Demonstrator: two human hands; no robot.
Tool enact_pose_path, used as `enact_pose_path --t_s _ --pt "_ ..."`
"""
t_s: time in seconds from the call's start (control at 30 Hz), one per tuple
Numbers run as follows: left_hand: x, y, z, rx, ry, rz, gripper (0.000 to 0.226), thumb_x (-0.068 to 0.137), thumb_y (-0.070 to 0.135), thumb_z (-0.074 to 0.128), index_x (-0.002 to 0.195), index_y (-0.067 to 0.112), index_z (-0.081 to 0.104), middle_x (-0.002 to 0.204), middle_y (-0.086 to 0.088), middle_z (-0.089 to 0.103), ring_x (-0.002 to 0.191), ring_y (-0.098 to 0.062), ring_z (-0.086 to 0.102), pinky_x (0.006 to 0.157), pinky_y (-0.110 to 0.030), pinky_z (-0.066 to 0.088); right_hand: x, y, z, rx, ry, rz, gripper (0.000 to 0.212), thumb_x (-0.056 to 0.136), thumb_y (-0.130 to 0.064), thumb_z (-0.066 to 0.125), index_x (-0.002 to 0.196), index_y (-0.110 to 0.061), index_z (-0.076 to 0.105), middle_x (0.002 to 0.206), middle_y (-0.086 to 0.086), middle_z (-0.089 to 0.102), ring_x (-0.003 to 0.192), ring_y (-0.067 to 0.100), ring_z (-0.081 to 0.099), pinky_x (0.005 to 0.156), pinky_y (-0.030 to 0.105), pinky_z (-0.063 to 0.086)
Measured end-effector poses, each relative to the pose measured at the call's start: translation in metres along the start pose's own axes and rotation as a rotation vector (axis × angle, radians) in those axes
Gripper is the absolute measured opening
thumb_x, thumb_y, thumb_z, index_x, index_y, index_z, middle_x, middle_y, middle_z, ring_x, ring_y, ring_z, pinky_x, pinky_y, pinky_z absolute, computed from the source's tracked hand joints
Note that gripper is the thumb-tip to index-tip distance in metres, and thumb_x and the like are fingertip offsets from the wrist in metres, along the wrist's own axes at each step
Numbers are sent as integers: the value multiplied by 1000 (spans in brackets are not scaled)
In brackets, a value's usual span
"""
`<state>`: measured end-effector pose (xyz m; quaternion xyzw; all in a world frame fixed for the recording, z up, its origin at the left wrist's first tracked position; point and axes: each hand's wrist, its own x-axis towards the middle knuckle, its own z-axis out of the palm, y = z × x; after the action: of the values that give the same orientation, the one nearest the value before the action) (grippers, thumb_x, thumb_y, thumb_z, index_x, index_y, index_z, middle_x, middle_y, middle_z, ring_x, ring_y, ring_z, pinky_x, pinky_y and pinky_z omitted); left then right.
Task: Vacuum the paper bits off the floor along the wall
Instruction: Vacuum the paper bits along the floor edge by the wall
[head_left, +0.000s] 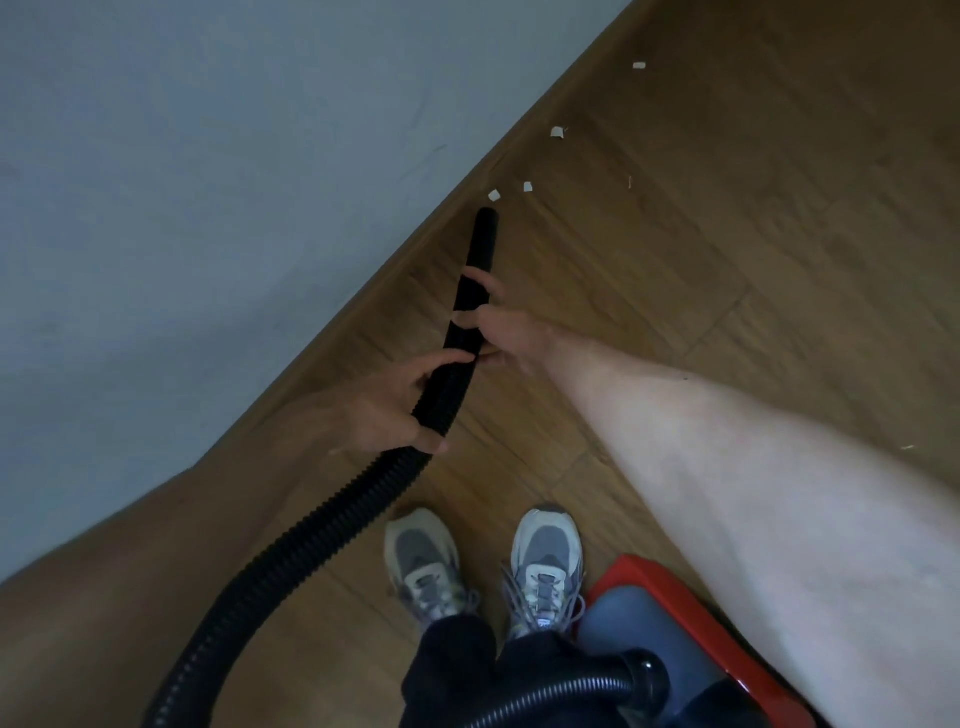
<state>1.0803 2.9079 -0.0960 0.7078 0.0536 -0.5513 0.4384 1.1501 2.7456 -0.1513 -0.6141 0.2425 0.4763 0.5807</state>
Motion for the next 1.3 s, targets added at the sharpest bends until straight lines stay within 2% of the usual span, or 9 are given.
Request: enact_pose_path --t_s 0.07,0.2,0.33,0.47,0.53,0.63,0.9,1.13,1.3 --pt "2 0 -6 18 -24 -10 100 75 21 85 147 52 25 146 9 40 127 -7 39 102 -25 40 2 -1 0 0 11 -5 69 95 -5 57 148 -41 33 144 3 45 117 24 54 87 37 58" --pt "3 0 -14 20 -37 -1 98 76 19 84 146 54 26 145 9 40 126 -7 39 97 -23 41 0 -8 4 16 25 18 68 96 -4 54 148 -42 32 136 2 47 98 15 57 63 26 58" --pt "-1 -1 -23 29 -43 8 97 76 19 84 144 58 26 145 9 40 127 -8 39 101 -27 43 1 -14 9 26 58 8 68 96 -1 52 149 -39 31 141 5 46 111 22 55 69 28 58" --pt "-4 6 -31 75 -49 29 96 78 15 82 147 51 26 145 10 39 126 -7 37 103 -26 39 0 -18 11 35 87 16 70 95 -2 53 150 -38 29 143 4 45 111 22 54 80 33 59" --pt "-3 10 -35 84 -55 33 96 78 14 82 148 51 26 144 9 40 127 -7 37 104 -27 39 1 -22 10 31 82 11 71 95 -2 53 151 -37 29 145 6 44 112 23 55 74 31 60" --pt "-2 14 -38 92 -60 31 97 78 14 82 146 53 26 143 8 42 128 -10 38 106 -32 41 2 -28 7 24 63 28 70 95 -2 52 150 -39 30 143 8 45 100 21 59 58 26 57" --pt "5 18 -37 51 -54 4 96 77 19 84 143 58 27 142 6 42 125 -12 43 102 -32 47 4 -34 -2 -11 51 31 68 95 -2 53 148 -39 32 140 9 46 93 18 58 69 32 60" --pt "13 40 -27 -9 -37 -14 95 79 13 81 146 53 26 138 4 44 124 -9 42 81 -18 49 2 -38 -21 -9 72 42 69 95 -2 52 149 -39 32 141 9 46 101 21 60 61 28 58" --pt "25 62 -15 -103 -42 -28 93 78 11 82 139 60 31 139 2 42 119 -10 48 84 -29 57 1 -43 -47 -21 83 34 68 95 -2 52 149 -39 33 143 7 45 97 18 58 55 24 56"
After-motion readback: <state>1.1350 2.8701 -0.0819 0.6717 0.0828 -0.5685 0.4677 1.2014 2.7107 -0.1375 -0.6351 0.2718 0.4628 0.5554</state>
